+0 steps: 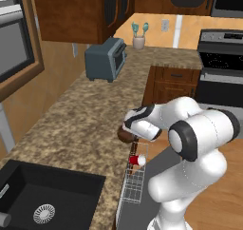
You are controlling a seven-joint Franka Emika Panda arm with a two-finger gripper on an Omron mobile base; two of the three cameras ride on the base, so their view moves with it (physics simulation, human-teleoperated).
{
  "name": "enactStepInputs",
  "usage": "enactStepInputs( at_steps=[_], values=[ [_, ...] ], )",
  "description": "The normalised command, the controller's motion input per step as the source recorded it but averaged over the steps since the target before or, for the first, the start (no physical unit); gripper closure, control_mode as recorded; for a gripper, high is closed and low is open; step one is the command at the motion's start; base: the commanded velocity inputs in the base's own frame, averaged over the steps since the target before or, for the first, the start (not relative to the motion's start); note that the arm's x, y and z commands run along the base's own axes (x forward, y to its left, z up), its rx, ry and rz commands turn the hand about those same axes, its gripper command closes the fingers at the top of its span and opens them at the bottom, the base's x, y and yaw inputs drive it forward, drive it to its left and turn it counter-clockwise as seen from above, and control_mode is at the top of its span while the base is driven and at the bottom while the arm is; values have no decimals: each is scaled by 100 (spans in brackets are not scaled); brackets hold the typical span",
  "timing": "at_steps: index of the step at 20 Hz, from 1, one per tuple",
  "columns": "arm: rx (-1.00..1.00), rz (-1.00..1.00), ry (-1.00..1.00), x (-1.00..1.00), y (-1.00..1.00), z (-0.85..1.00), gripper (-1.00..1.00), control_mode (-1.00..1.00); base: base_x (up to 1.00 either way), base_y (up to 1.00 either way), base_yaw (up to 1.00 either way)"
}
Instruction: Pick up the cup and bowl from the counter, place them in the dishwasher, and close the dishwasher door.
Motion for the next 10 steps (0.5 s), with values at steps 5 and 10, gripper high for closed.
enactStepInputs(
  at_steps=[5,10],
  values=[
    [11,27,11,1,-91,-12,100,-100,0,0,0],
    [4,27,0,28,-77,-22,100,-100,0,0,0]
  ],
)
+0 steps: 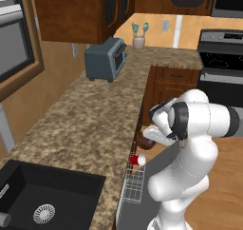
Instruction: Pick up the cup and bowl from the counter, place them in the dishwasher, and close the dishwasher door.
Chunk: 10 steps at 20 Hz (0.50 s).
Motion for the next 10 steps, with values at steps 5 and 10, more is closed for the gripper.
enactStepInputs(
  at_steps=[5,10],
  values=[
    [0,14,-9,39,-49,-41,100,-100,0,0,0],
    [-6,0,-27,20,5,-63,100,-100,0,0,0]
  ],
)
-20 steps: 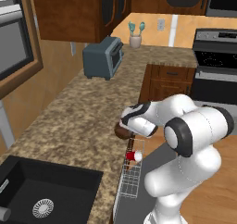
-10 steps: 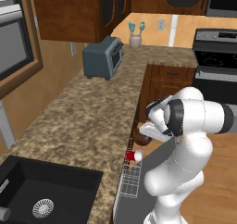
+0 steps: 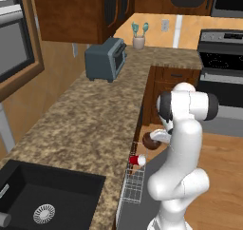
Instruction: Pick up the cup and bowl from the counter, place them in the dishwasher, and close the dishwasher door.
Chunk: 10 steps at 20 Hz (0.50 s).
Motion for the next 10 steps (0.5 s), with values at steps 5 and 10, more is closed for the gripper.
enactStepInputs(
  at_steps=[5,10],
  values=[
    [-8,9,-13,15,34,-90,100,-100,0,0,0],
    [0,18,0,33,19,-41,100,-100,0,0,0]
  ],
)
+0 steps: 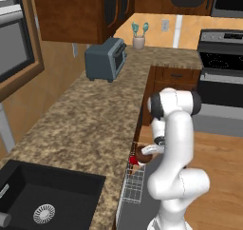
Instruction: Pick up the cup and bowl from the counter, place them in the dishwasher, and close the dishwasher door.
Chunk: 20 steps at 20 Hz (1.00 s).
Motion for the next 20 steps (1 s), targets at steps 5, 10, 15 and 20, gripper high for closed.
enactStepInputs(
  at_steps=[5,10,15,20],
  values=[
    [0,25,-5,12,0,-29,100,-100,0,0,0],
    [-3,9,-23,5,20,-30,100,-100,0,0,0],
    [9,6,-19,19,14,-35,100,-100,0,0,0],
    [2,2,-5,25,33,-36,100,-100,0,0,0]
  ],
)
